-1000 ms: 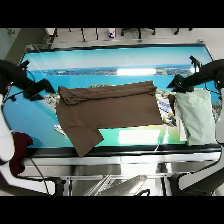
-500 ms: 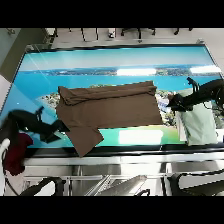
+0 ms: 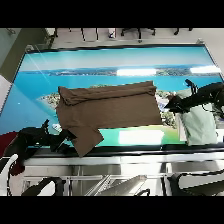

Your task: Fold the shirts.

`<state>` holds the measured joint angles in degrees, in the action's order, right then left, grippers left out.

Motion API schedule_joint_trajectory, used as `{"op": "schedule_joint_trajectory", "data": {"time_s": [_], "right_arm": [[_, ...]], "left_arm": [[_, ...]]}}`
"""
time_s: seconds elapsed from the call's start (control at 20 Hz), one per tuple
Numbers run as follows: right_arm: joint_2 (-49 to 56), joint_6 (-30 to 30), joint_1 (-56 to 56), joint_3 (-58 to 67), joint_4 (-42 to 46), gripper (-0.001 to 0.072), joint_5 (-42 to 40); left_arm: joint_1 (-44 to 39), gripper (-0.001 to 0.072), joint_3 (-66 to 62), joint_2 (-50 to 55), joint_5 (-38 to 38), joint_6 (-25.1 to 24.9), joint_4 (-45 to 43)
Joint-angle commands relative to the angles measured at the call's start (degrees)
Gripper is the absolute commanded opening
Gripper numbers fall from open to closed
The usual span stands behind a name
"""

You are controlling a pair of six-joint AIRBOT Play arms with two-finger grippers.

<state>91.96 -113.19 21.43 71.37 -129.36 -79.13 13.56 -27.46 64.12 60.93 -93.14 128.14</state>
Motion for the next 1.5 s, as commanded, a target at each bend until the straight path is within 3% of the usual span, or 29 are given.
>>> {"op": "schedule_joint_trajectory", "data": {"time_s": [0.0,0.1,0.15,0.2,0.25,0.3,0.4,0.5,0.85,1.1,1.15,1.2,1.25,1.45], "right_arm": [[-0.04,-0.72,0.02,-0.09,-0.37,0.0433,0.13],[-0.04,-0.90,0.02,-0.09,-0.35,0.0433,0.13],[-0.04,-0.90,0.02,-0.09,-0.37,0.0433,0.13],[-0.04,-0.87,0.02,-0.09,-0.35,0.0433,0.13],[-0.04,-0.87,0.02,-0.09,-0.35,0.0433,0.11],[-0.04,-0.87,0.02,-0.13,-0.31,0.0433,0.09],[-0.04,-0.59,0.02,-0.46,1.36,0.0433,0.11],[-0.04,-0.02,0.02,-2.03,3.43,0.0434,0.13],[3.23,-0.09,-0.68,-9.73,2.99,0.0434,6.32],[7.96,-2.64,-3.65,-9.70,-5.05,0.0432,6.25],[8.04,-3.21,-4.74,-9.70,-5.18,0.0349,6.40],[8.02,-4.00,-5.57,-9.70,-5.53,0.0114,6.36],[7.91,-4.07,-6.12,-9.70,-5.84,0.0020,6.34],[4.83,-2.03,-5.75,-9.81,-3.52,0.0021,3.61]], "left_arm": [[-0.33,0.0694,0.66,2.16,-4.02,-2.27,3.82],[-2.36,0.0693,0.63,5.11,-5.44,-3.63,6.34],[-3.87,0.0635,0.57,6.56,-6.99,-4.15,7.56],[-5.46,0.0457,0.09,8.02,-8.28,-4.42,8.04],[-7.19,0.0329,-0.90,9.51,-8.76,-4.42,8.02],[-8.59,0.0289,-2.36,11.04,-8.13,-4.63,7.93],[-9.84,0.0065,-5.81,13.22,-4.55,-6.78,7.74],[-9.70,0.0018,-8.55,13.09,-0.61,-6.97,5.88],[-4.17,0.0018,-10.40,2.91,6.62,-6.93,4.39],[-0.87,0.0018,-10.40,-3.67,7.32,-6.93,3.43],[-0.42,0.0018,-10.40,-4.37,7.45,-6.93,3.45],[-0.13,0.0018,-10.43,-4.83,7.67,-6.93,3.43],[0.24,0.0018,-10.40,-5.22,7.87,-6.91,3.43],[0.28,0.0017,-10.43,-8.35,8.83,-5.81,0.17]]}}
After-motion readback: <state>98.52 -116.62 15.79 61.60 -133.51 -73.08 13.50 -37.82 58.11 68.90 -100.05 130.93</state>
